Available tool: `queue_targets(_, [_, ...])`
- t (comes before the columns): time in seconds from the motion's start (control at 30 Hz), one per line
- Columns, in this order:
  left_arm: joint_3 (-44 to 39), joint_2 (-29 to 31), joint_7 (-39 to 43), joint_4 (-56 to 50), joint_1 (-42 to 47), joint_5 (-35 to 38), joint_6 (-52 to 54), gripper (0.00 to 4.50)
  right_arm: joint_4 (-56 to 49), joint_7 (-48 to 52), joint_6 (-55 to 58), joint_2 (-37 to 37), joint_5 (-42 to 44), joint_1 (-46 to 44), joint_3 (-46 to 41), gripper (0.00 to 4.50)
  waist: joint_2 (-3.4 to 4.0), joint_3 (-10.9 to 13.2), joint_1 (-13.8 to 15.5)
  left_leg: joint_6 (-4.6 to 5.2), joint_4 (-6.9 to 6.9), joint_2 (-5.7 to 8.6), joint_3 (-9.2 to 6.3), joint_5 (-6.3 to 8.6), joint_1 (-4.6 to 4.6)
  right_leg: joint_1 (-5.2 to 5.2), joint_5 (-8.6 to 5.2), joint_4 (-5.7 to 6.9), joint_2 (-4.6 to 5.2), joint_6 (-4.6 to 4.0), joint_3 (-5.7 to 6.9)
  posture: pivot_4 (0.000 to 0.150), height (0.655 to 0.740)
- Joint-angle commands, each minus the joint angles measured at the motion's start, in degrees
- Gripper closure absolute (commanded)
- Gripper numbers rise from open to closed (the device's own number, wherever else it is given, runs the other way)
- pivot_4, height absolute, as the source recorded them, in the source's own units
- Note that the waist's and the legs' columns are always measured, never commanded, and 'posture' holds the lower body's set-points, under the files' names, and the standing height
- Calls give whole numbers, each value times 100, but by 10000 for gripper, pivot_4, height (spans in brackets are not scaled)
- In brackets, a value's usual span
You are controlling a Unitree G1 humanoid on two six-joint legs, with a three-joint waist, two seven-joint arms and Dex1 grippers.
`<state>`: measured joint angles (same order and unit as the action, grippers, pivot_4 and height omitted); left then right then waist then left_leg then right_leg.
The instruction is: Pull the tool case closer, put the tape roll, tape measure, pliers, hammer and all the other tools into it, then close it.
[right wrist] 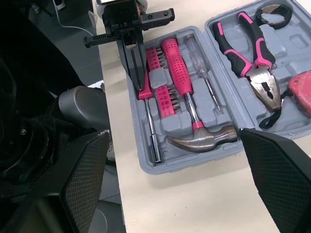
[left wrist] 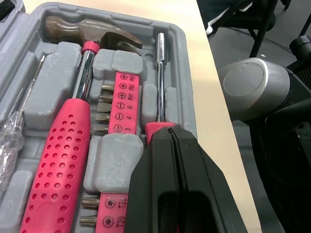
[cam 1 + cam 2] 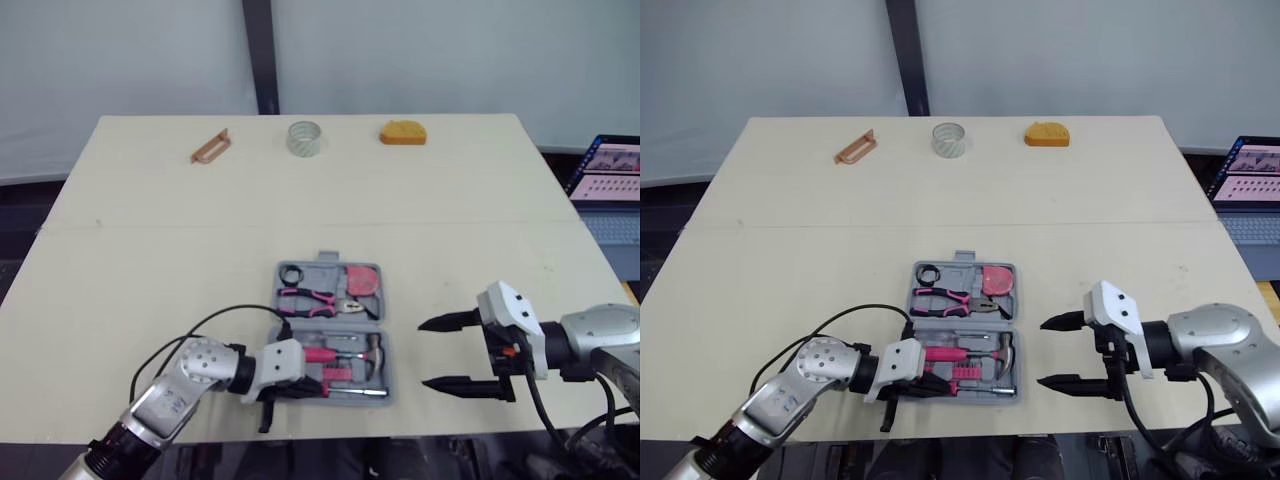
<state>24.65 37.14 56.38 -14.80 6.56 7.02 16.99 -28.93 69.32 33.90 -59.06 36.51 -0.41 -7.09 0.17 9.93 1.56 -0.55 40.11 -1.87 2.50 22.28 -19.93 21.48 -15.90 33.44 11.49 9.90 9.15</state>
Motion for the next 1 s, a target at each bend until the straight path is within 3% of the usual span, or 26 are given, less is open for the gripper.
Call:
queue_targets(0.03, [113,76,3,394,-147,-202,216,44615,-34,-45,-5,13,54,-35,-106,0,0,0,0,0,0,0,0,0,1,0,0,0,0,0,0,1500,7400])
queue_targets(0.2, [-546,200,394,-307,-139,832,777,44615,91,-49,-2,59,91,-90,-145,0,0,0,-8,0,-1,-1,0,0,-1,3,0,2,-1,0,0,1500,7400])
queue_targets(0.37, [-1955,559,363,-921,70,2234,1995,44615,581,-120,-132,203,-46,-81,-211,0,0,2,4,0,3,-2,-3,0,-13,11,0,3,-1,0,0,1500,7400])
queue_targets(0.5, [-2740,812,149,-346,-18,2137,1872,44615,1108,-540,-379,626,-376,-120,-120,0,0,2,-16,0,4,-1,-7,0,-13,9,0,3,-1,0,0,1500,7400])
queue_targets(0.6, [-2845,799,-43,236,-114,1787,1492,44615,1495,-858,-603,970,-720,-185,49,0,2,3,-27,-1,-5,-1,-3,0,-10,11,0,1,-2,0,1,1500,7400])
queue_targets(0.7, [-2778,556,-354,1059,-67,1369,904,45000,2096,-1291,-919,1413,-1233,-410,340,8771,2,3,-34,-1,-5,-1,-1,0,-11,14,0,2,-5,0,1,1500,7400])
queue_targets(0.93, [-2171,-284,-710,2178,208,636,-65,45000,2624,-1631,-1183,2062,-1851,-796,945,44449,3,2,-4,-1,-2,2,1,-1,-15,17,0,5,-4,1,1,1500,7400])
queue_targets(1.0, [-2063,-496,-814,2275,293,526,-143,45000,2596,-1697,-1100,2153,-1952,-837,1090,44449,10,-3,-8,-1,3,2,3,-1,-12,13,0,6,-3,1,-2,1500,7400])
